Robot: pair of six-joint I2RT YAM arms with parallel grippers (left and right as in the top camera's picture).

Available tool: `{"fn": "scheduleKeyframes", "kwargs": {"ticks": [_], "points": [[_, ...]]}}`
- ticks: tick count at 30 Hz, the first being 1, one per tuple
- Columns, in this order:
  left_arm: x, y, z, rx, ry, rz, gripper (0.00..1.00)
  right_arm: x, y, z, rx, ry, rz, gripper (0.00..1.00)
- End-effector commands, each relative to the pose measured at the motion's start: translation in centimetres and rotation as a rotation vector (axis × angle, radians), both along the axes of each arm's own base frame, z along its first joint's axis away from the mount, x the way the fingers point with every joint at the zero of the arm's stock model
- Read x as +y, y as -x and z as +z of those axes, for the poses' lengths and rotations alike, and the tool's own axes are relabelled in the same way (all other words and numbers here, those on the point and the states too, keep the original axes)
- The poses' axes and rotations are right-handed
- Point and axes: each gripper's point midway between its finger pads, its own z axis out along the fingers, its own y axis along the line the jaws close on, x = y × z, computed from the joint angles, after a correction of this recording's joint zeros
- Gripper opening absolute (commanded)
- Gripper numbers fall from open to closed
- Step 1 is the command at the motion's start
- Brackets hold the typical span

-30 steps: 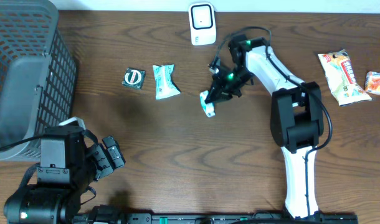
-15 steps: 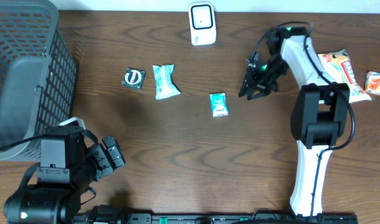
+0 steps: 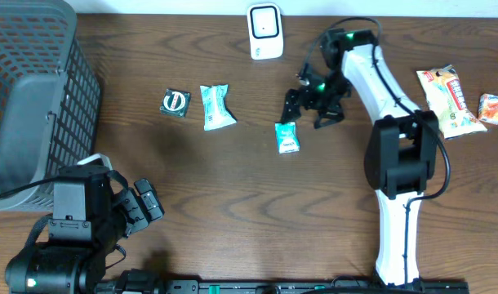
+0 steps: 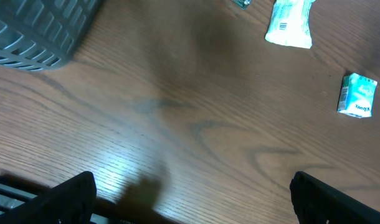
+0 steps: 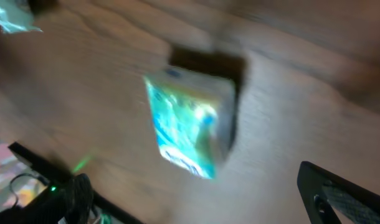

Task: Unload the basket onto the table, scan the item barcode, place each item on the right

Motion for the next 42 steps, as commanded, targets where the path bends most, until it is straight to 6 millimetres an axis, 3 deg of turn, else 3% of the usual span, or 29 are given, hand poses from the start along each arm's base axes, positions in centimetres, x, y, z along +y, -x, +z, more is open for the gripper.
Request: {"fn": "scheduleKeyframes", "kwargs": {"ticks": [1, 6, 14, 15, 16, 20, 22, 32, 42], "points": [[0.1, 0.0, 0.0, 0.002, -0.002, 0.006, 0.98, 0.9, -1.9, 1.3, -0.117, -0.024, 0.019, 0.99], [0.1, 0.0, 0.0, 0.002, -0.002, 0.006, 0.98, 0.4, -2.5, 1.2, -0.132, -0.028, 0.004, 0.99], [0.1, 0.0, 0.0, 0.002, -0.002, 0.006, 0.98, 0.4, -0.5, 0.6, -0.078, -0.008, 0.065, 0.99], [0.1, 0.0, 0.0, 0.002, -0.002, 0.006, 0.98, 0.5, -0.3, 0.2, -0.078, 0.006, 0.075, 0.79], [0.1, 0.0, 0.0, 0.002, -0.002, 0.006, 0.98, 0.5, -0.2, -0.1, -0.079, 0.02, 0.082, 0.66], [0.1, 0.0, 0.0, 0.002, -0.002, 0.006, 0.98, 0.5, 0.1, -1.2, -0.07, 0.032, 0.08, 0.49], [0.1, 0.0, 0.0, 0.002, -0.002, 0.006, 0.98, 0.6, 0.2, -1.7, -0.058, 0.032, 0.06, 0.45], [0.1, 0.0, 0.0, 0.002, -0.002, 0.006, 0.98, 1.7, 1.4, -3.0, -0.019, -0.019, 0.058, 0.57], [0.1, 0.0, 0.0, 0.002, -0.002, 0.006, 0.98, 2.4, 1.7, -4.4, -0.02, -0.013, 0.048, 0.48]]}}
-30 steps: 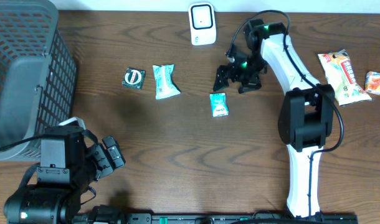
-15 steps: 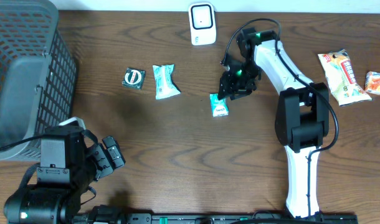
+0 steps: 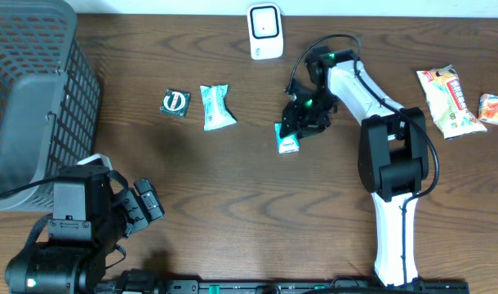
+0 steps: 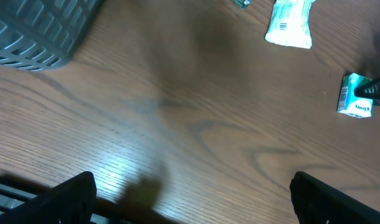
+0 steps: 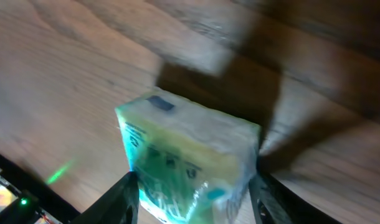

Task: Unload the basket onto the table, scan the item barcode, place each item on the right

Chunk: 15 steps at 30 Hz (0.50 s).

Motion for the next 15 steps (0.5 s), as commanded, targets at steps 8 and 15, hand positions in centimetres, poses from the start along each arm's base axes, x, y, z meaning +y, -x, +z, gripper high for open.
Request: {"fn": "scheduleKeyframes", "kwargs": {"ticks": [8, 15], "points": [[0.06, 0.04, -0.01, 0.002, -0.002, 0.006, 0.98, 0.13, 0.32, 0.2, 0.005, 0.0, -0.018, 0.15], [0.06, 0.04, -0.01, 0.002, -0.002, 0.006, 0.98, 0.38, 0.51, 0.58, 0.025, -0.036, -0.029, 0.01]]}}
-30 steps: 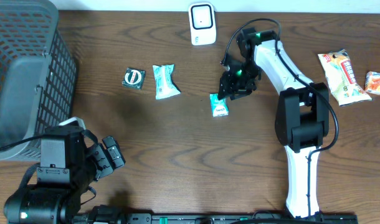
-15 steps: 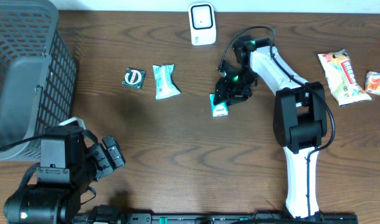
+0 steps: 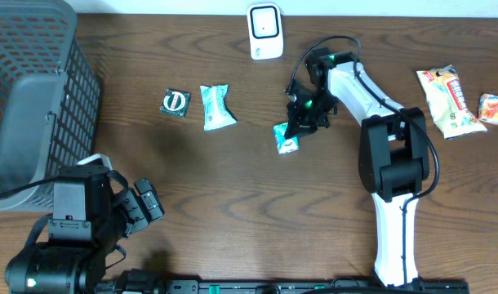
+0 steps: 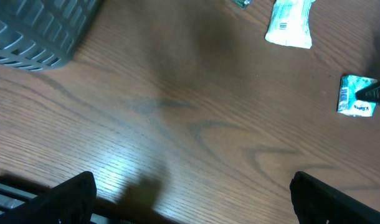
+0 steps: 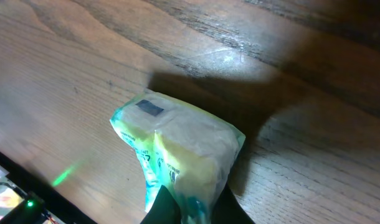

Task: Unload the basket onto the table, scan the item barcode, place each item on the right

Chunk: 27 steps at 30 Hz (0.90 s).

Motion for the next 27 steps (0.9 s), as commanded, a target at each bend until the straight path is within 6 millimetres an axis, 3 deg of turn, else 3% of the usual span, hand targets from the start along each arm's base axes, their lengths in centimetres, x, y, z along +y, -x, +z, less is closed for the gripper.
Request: {"fn": "scheduleKeyframes", "kwargs": {"ticks": [1, 6, 11, 20, 27], "points": [[0.1, 0.0, 0.0, 0.002, -0.002, 0.006, 0.98, 0.7, 0.3, 0.9, 0.01, -0.062, -0.004, 0.01], [0.1, 0.0, 0.0, 0.002, -0.002, 0.006, 0.98, 3.0, 0.2, 5.1, 0.003, -0.44, 0.023, 0.01], [0.1, 0.0, 0.0, 0.002, -0.002, 0.006, 0.98, 2.3, -0.3, 9.5, -0.044, -0.742, 0.003, 0.01], [0.1, 0.0, 0.0, 0.002, -0.002, 0.006, 0.98, -1.4, 0.6, 12.3, -0.101, -0.868, -0.008, 0.01], [0.1, 0.0, 0.0, 0.002, -0.002, 0.006, 0.98, -2.0, 0.6, 13.1, -0.129, -0.906, -0.018, 0.01]]}}
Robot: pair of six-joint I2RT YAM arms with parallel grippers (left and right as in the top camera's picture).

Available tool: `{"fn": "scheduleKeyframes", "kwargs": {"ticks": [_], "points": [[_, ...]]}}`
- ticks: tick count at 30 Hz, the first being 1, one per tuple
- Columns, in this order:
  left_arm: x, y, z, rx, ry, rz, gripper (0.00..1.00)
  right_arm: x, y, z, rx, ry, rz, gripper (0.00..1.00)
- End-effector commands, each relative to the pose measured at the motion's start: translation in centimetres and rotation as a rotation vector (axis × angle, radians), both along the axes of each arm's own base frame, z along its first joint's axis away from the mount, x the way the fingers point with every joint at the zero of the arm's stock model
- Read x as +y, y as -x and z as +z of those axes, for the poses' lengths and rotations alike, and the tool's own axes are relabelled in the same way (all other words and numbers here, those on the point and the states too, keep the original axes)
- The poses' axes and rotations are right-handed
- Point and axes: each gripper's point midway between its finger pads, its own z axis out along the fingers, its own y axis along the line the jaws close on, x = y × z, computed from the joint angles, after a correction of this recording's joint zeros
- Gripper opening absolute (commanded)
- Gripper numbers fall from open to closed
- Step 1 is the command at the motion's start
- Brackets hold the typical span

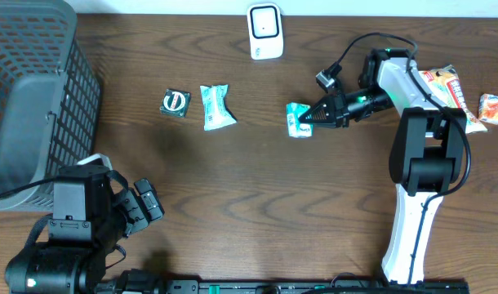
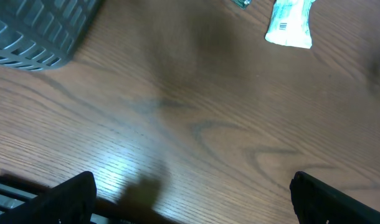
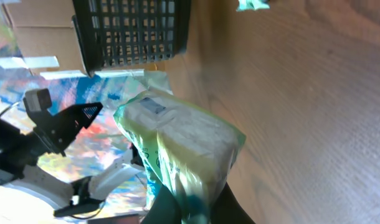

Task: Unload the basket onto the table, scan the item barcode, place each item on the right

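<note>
A small teal and white tissue pack (image 1: 297,119) hangs above the table's middle, pinched in my right gripper (image 1: 311,118), which is shut on it. The right arm reaches in from the right with its wrist turned sideways. In the right wrist view the pack (image 3: 177,140) sticks out beyond the shut fingertips of my right gripper (image 3: 190,208), its pale crinkled face showing. The white scanner (image 1: 265,31) stands at the table's back edge, left of and behind the pack. My left gripper (image 2: 190,202) rests open over bare wood near the front left, holding nothing.
A black mesh basket (image 1: 37,90) fills the back left corner. A teal packet (image 1: 215,107) and a dark square packet (image 1: 175,102) lie left of the held pack. A snack bag (image 1: 449,100) and a small orange packet (image 1: 491,109) lie at the far right.
The right gripper, shut on the tissue pack down at the table, now holds it off the wood, a little further right and back, wrist turned sideways. The pack has left the left wrist view.
The right gripper first hovered open just behind the tissue pack lying on the table. Then its fingers stood around the pack. Then they were shut on it at the table. Now the pack is held in the air. The left arm stayed still throughout.
</note>
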Motion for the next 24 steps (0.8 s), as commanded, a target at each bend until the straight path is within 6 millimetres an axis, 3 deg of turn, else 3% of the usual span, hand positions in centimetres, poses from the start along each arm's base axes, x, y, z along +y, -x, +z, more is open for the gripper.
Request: {"fn": "scheduleKeyframes", "kwargs": {"ticks": [1, 12, 24], "points": [[0.1, 0.0, 0.0, 0.002, -0.002, 0.006, 0.98, 0.3, -0.8, 1.6, -0.096, -0.086, -0.036, 0.01], [0.1, 0.0, 0.0, 0.002, -0.002, 0.006, 0.98, 0.2, -1.3, 3.7, -0.149, -0.132, -0.071, 0.01], [0.1, 0.0, 0.0, 0.002, -0.002, 0.006, 0.98, 0.2, -0.2, 8.5, -0.293, -0.13, -0.054, 0.01]]}}
